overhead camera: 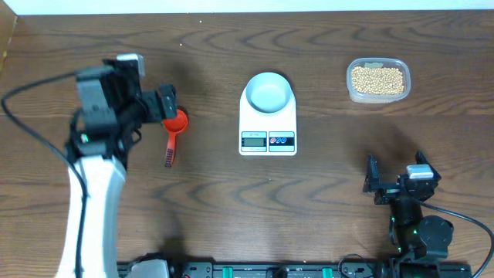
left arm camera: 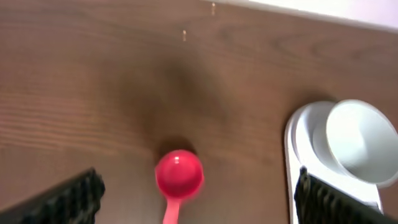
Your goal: Scoop item into bowl and weigh 50g on scale
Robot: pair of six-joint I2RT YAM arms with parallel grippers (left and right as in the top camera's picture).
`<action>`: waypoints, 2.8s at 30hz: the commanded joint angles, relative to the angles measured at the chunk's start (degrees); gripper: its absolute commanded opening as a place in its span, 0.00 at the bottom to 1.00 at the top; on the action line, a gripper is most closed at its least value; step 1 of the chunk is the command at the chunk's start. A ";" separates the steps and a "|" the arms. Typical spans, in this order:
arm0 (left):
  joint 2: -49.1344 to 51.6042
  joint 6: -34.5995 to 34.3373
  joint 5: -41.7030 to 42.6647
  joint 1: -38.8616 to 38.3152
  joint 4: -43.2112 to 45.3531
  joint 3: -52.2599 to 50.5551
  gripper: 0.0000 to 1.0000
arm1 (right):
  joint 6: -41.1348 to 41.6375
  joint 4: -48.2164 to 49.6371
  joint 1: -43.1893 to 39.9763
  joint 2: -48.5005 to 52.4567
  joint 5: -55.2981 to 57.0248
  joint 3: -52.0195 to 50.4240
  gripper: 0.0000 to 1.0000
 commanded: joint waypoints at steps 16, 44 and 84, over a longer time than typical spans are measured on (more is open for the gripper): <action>25.33 9.99 3.87 3.76 -4.87 5.35 0.91 | -0.04 -0.13 0.39 -0.09 0.24 -0.20 0.99; 36.41 10.64 1.22 3.39 2.19 4.85 0.48 | -0.04 -0.13 0.39 -0.09 0.24 -0.20 0.99; 27.65 -15.76 -0.66 2.34 6.95 5.38 0.07 | -0.09 -0.04 0.39 -0.09 0.76 -0.20 0.99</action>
